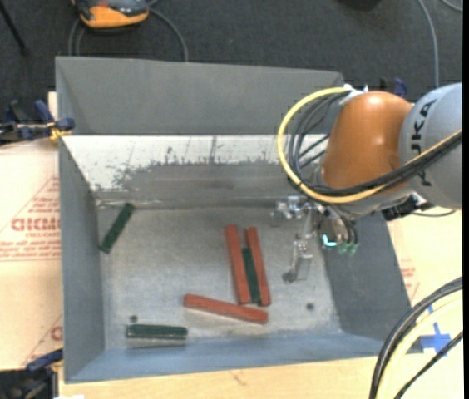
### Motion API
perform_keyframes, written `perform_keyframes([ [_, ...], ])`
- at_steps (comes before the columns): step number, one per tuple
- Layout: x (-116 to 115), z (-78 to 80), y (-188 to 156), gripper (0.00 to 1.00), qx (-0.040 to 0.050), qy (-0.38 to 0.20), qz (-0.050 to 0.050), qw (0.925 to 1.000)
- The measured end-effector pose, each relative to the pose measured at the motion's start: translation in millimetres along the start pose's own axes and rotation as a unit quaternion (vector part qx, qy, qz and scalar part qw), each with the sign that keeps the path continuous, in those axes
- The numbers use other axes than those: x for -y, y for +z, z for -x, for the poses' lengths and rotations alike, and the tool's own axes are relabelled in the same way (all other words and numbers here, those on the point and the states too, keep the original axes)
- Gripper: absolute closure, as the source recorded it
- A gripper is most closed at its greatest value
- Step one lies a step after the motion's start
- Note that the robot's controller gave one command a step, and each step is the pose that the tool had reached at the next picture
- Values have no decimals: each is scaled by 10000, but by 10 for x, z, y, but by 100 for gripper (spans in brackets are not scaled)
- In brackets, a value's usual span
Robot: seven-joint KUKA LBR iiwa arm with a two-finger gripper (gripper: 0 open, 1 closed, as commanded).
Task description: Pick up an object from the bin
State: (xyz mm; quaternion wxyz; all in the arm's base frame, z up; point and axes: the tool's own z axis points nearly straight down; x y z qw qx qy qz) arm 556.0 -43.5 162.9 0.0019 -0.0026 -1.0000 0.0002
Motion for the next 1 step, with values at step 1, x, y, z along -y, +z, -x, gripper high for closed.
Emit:
perform_keyframes([
  [1,0,18,-43,0,40,-4,-3,10000],
])
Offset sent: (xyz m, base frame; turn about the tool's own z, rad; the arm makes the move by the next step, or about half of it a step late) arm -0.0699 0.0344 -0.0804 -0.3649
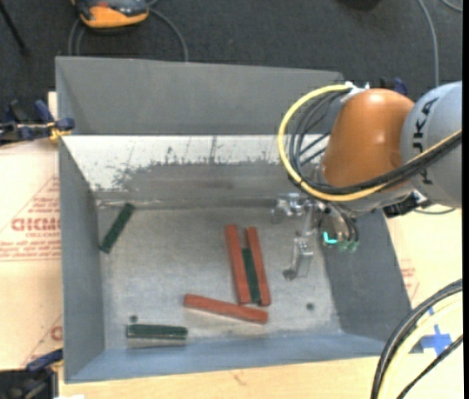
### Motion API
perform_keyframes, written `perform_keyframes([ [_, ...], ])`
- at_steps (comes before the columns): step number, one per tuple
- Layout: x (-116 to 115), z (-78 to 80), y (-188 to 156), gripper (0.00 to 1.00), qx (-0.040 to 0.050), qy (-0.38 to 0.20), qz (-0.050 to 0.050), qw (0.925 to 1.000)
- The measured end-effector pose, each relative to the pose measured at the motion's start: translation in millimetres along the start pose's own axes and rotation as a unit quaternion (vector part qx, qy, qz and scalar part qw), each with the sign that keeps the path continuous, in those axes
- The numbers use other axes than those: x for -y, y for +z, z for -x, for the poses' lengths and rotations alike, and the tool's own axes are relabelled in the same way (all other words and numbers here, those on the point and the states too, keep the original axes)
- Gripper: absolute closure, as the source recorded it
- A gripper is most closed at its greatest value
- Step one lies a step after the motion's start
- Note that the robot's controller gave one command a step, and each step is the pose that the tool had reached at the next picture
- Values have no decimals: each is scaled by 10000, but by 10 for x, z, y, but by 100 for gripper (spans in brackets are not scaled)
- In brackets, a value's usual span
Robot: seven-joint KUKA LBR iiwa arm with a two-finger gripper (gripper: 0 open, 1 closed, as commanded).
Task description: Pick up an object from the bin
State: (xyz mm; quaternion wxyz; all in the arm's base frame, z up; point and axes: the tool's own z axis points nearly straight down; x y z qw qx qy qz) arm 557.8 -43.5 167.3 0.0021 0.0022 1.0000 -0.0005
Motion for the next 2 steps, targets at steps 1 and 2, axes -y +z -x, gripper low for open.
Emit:
perform_keyframes([
  [1,-65,-134,155,0,37,-419,-9,9991],
  [2,41,-318,608,0,-2,-1245,8,9922],
])
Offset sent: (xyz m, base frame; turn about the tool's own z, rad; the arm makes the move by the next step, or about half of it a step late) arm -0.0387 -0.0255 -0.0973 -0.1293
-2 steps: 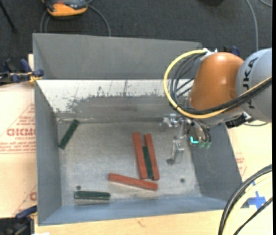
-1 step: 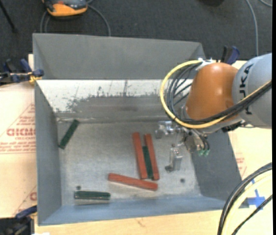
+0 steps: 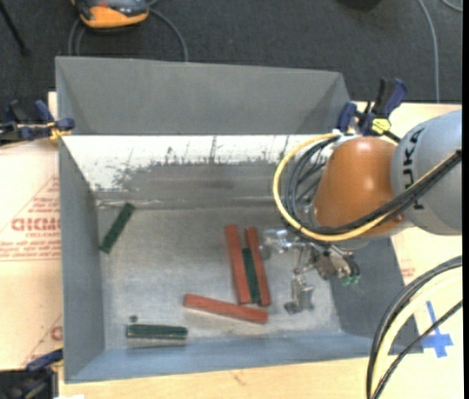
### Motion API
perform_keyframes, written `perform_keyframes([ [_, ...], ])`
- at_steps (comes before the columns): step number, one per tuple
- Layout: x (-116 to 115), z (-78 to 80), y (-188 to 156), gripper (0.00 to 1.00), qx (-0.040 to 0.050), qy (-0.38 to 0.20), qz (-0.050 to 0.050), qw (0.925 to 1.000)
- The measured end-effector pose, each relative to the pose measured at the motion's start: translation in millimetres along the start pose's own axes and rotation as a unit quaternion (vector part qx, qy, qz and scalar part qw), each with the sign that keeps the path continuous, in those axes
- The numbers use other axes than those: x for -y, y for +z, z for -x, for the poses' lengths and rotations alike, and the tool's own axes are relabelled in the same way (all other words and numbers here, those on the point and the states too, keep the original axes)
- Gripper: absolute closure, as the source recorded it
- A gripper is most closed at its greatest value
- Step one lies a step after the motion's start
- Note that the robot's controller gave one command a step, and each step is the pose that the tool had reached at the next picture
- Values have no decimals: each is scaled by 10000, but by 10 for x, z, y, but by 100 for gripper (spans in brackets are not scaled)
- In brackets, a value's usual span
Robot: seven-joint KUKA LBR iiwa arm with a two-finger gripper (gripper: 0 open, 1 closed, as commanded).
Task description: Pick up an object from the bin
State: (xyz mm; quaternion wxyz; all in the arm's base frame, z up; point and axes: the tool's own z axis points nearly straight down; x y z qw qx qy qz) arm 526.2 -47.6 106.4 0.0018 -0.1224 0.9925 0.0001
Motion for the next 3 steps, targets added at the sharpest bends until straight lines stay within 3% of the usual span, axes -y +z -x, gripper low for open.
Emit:
perform_keyframes([
  [1,-275,16,223,0,-6,630,-10,9980],
  [2,-267,-349,327,100,6,469,-10,9989],
  [3,-267,-349,327,100,6,465,-10,9989],
])
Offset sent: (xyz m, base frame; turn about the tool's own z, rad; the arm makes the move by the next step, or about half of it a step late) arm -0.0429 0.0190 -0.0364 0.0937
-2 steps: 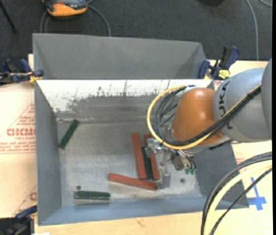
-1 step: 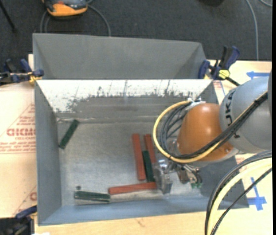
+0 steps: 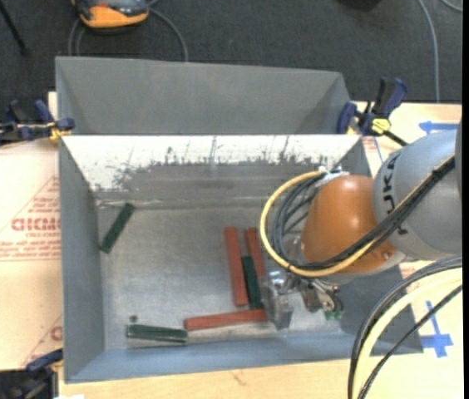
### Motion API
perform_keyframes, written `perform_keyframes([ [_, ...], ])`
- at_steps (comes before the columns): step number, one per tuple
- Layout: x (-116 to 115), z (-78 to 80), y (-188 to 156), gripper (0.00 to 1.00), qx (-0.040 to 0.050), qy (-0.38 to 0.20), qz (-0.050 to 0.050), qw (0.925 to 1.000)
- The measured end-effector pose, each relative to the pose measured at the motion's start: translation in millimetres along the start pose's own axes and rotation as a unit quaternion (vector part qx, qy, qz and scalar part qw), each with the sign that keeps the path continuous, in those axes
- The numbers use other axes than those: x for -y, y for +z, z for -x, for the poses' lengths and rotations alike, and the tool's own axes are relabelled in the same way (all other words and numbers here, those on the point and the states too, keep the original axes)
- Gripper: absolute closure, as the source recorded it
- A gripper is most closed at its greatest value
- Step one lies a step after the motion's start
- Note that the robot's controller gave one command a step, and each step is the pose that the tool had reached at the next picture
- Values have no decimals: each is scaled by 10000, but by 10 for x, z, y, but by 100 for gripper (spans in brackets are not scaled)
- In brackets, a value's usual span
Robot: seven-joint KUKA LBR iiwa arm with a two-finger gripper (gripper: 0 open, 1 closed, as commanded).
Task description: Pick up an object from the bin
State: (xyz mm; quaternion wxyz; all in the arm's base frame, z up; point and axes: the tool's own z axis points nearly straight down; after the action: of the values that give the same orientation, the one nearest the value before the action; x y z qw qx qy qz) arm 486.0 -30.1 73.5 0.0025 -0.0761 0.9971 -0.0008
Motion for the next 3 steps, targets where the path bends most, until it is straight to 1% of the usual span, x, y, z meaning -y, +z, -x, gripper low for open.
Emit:
perform_keyframes([
  [1,47,152,-290,100,-24,-100,8,9999],
  [2,-783,329,-163,0,-23,-260,21,9997],
  [3,-770,330,-165,0,-21,-253,15,9997],
])
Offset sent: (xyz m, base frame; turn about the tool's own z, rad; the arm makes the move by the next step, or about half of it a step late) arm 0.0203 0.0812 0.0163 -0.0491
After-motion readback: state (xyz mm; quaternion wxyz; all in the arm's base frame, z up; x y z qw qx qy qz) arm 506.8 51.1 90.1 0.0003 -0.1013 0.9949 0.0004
